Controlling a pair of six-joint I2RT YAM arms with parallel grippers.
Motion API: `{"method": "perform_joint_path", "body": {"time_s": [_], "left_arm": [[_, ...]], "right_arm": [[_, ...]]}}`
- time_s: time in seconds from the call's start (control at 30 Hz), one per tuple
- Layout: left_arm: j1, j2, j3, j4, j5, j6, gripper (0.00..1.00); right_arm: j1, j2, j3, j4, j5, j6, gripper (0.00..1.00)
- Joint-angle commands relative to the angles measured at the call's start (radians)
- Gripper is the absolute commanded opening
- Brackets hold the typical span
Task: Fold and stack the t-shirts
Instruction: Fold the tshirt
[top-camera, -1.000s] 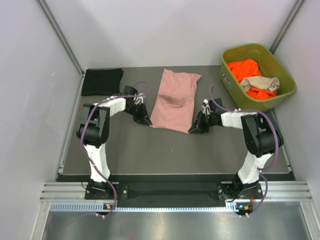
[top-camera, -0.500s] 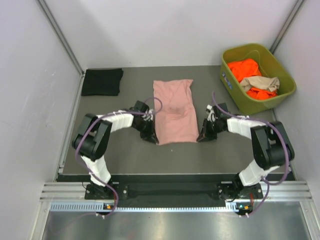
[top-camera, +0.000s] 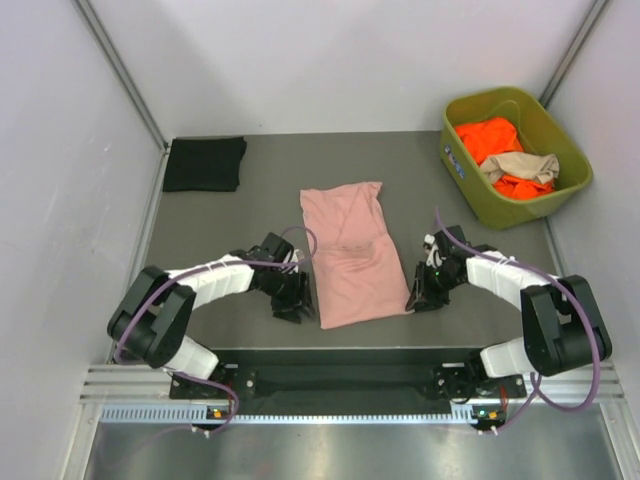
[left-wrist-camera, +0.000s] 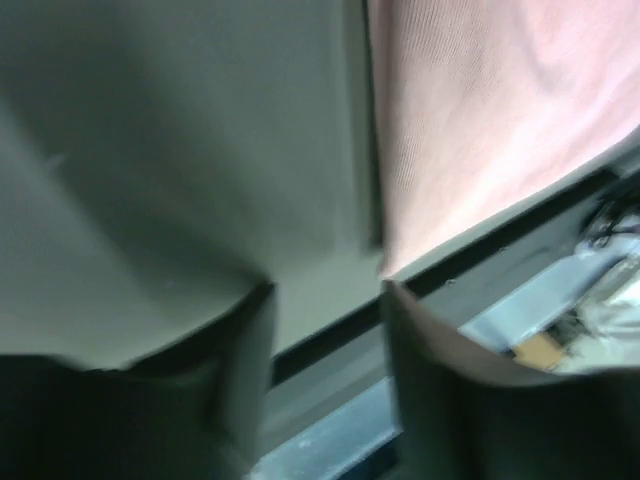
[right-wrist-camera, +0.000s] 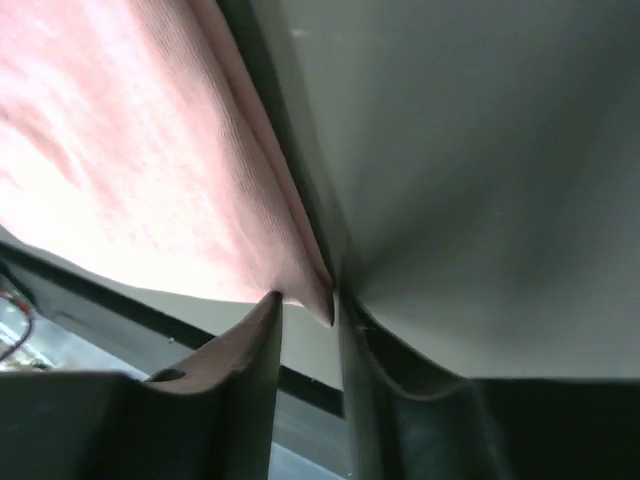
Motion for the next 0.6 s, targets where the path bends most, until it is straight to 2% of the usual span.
{"method": "perform_joint_path", "body": {"time_s": [0.0,0.03,0.07,0.17,0.27,0.43,0.57], "left_arm": [[0.005,-0.072,-0.005,-0.078,-0.058,0.017,0.64],[0.006,-0.084,0.007,-0.099,-0.064,0.023,0.75],[0.006,-0.099,0.039,-0.113,-0.079,0.039,0.77],[0.014,-0.098,0.125,-0.153,-0.111,0.075,0.78],[0.035,-0.046,0.213,-0.148,-0.13,0.132,0.79],[0.073,0.072,0.364,-0.085,-0.134,0.232,0.8],[0.12,0.198,0.45,-0.042,-0.108,0.273,0.74]], "right_arm": [[-0.005,0.001,0.05,-0.091,0.103,-0.035,0.32],[-0.005,-0.013,0.085,-0.097,0.106,-0.04,0.37],[-0.007,-0.039,0.107,-0.1,0.115,-0.052,0.42],[-0.005,-0.039,0.203,-0.099,0.152,-0.094,0.5],[-0.005,0.028,0.303,-0.062,0.156,-0.132,0.52],[-0.004,0.194,0.473,0.019,0.097,-0.161,0.51],[-0.005,0.333,0.578,0.039,0.066,-0.172,0.4]]}}
